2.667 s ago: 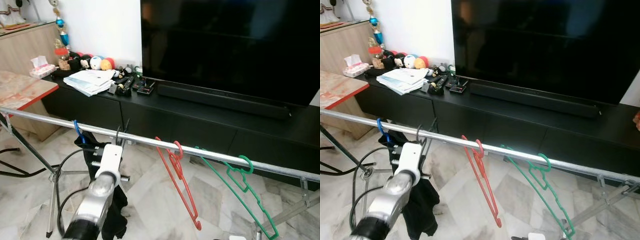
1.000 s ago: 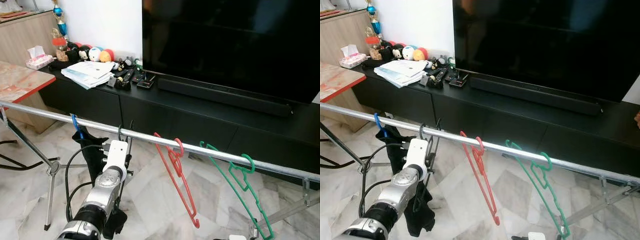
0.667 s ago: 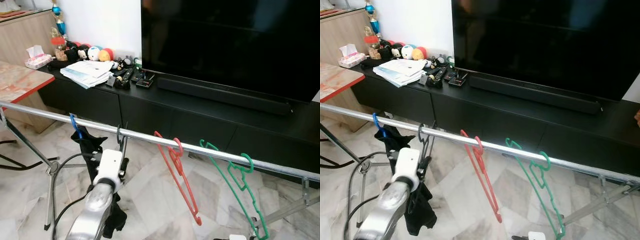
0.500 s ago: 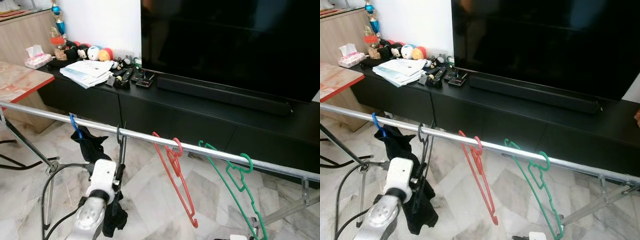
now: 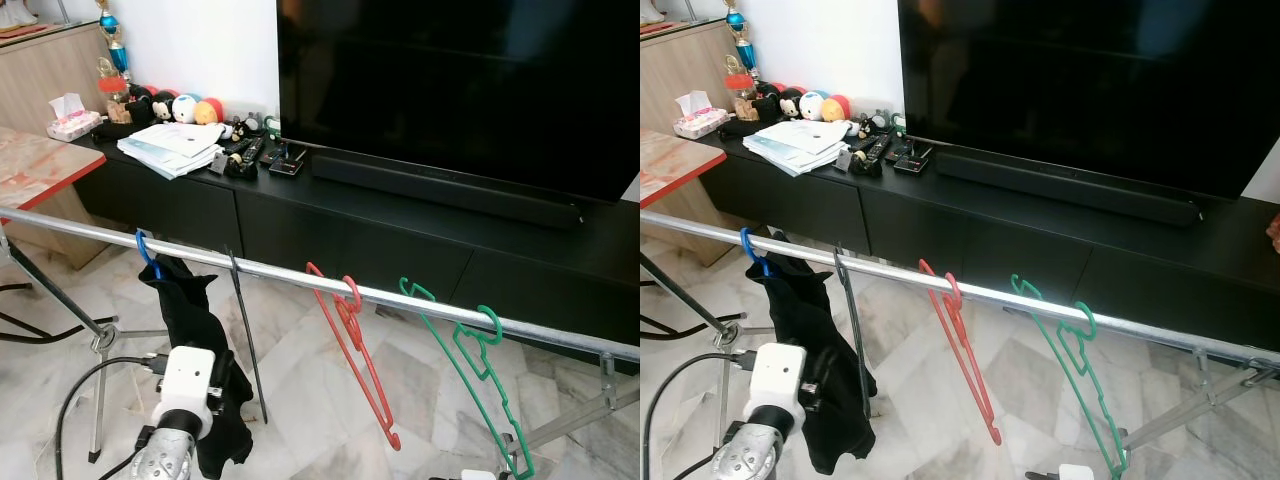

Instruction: Hang hanger

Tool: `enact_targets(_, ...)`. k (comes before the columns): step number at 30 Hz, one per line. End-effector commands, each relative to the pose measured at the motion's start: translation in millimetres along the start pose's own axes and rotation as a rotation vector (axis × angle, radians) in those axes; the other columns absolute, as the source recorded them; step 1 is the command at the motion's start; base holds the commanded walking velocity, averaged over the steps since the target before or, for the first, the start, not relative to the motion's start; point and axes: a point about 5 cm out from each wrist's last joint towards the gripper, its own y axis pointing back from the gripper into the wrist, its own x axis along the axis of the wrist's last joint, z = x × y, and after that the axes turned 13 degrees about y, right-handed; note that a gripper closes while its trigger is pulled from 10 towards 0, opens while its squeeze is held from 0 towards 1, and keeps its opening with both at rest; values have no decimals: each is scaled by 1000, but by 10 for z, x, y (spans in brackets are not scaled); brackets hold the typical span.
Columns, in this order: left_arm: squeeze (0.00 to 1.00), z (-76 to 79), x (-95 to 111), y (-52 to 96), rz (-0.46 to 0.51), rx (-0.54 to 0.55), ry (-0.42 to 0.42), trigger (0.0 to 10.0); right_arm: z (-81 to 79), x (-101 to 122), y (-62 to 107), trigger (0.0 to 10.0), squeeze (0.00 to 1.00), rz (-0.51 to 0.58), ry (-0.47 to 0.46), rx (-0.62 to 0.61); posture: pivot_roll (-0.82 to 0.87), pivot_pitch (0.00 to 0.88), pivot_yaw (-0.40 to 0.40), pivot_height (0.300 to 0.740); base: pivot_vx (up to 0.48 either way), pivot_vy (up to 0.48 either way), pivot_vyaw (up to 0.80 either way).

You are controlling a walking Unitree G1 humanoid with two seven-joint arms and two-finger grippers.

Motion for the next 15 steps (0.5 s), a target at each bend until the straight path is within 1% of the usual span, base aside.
enact_targets(1, 0, 6, 14, 13, 4, -7, -1, 10000, -7, -23, 4, 10000, 0, 4, -24, -7, 62, 2, 4, 740, 0, 0, 0)
enact_targets(4, 0, 5, 15, 20, 1, -6, -4, 10000, -6, -27, 4, 10000, 0, 3, -20, -8, 59, 0, 3, 740, 0, 0, 0)
enact_targets(7, 0, 8, 35, 19, 16, -14, -38, 10000, -5, -30, 5, 10000, 0, 4, -19, -5, 63, 0, 1, 740, 0, 0, 0)
enact_targets(12, 0, 9, 27, 24, 13, -9, -29, 10000, -5, -29, 5, 10000, 0, 3, -11, 0, 64, 0, 0, 740, 0, 0, 0)
enact_targets(15, 0, 12, 40, 24, 23, -9, -40, 10000, -6, -27, 5, 10000, 0, 4, -9, 2, 65, 0, -1, 740, -254, 0, 0)
